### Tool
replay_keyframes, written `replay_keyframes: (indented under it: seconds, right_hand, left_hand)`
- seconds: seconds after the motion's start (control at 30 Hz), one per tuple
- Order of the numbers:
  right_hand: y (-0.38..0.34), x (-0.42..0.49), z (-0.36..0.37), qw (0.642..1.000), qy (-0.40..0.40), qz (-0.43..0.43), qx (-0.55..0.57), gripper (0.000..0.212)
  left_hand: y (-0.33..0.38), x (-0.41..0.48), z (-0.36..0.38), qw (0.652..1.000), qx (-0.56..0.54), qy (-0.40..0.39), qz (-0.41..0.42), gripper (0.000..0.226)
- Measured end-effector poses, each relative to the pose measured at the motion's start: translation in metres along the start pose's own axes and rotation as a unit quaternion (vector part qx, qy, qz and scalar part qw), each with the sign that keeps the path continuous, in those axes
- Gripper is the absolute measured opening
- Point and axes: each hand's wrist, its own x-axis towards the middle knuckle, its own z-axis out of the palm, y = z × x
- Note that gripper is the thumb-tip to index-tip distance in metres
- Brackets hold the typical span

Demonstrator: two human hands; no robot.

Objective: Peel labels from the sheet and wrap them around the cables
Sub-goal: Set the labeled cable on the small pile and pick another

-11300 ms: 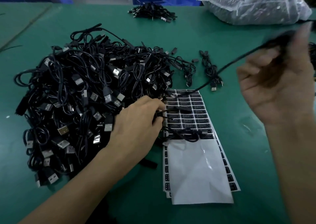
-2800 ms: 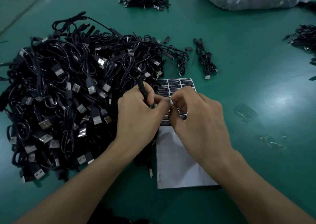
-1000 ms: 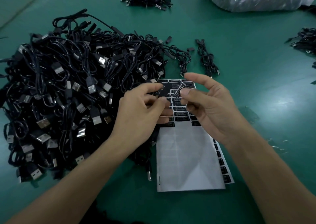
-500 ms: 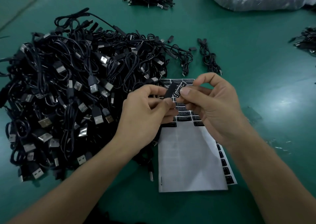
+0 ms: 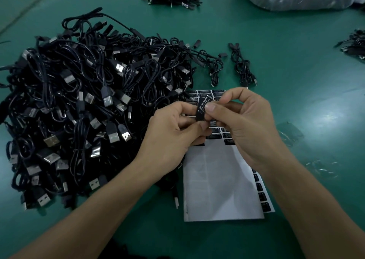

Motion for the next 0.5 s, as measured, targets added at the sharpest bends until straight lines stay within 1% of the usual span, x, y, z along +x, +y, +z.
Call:
replay_keyframes:
  seconds: [0.2,0.4,0.5]
  right_hand:
    - [-0.0023,0.0005,-0.0012,1.0,0.002,-0.006,-0.008,0.031]
    - [-0.0021,0.0002,-0.0016,0.998,0.006,-0.016,-0.066,0.034]
    - [-0.0024,-0.0006,-0.0012,0.997,0.008,-0.012,-0.071,0.035]
  left_hand:
    - [-0.0022,-0.0006,0.0013,0.999,0.0,0.031,0.008,0.011]
    - [-0.0039,-0.0008,0.0027,0.998,0.024,0.05,0.021,0.01]
    - [-0.0045,-0.0012,0.0025,0.998,0.03,0.054,0.027,0.011]
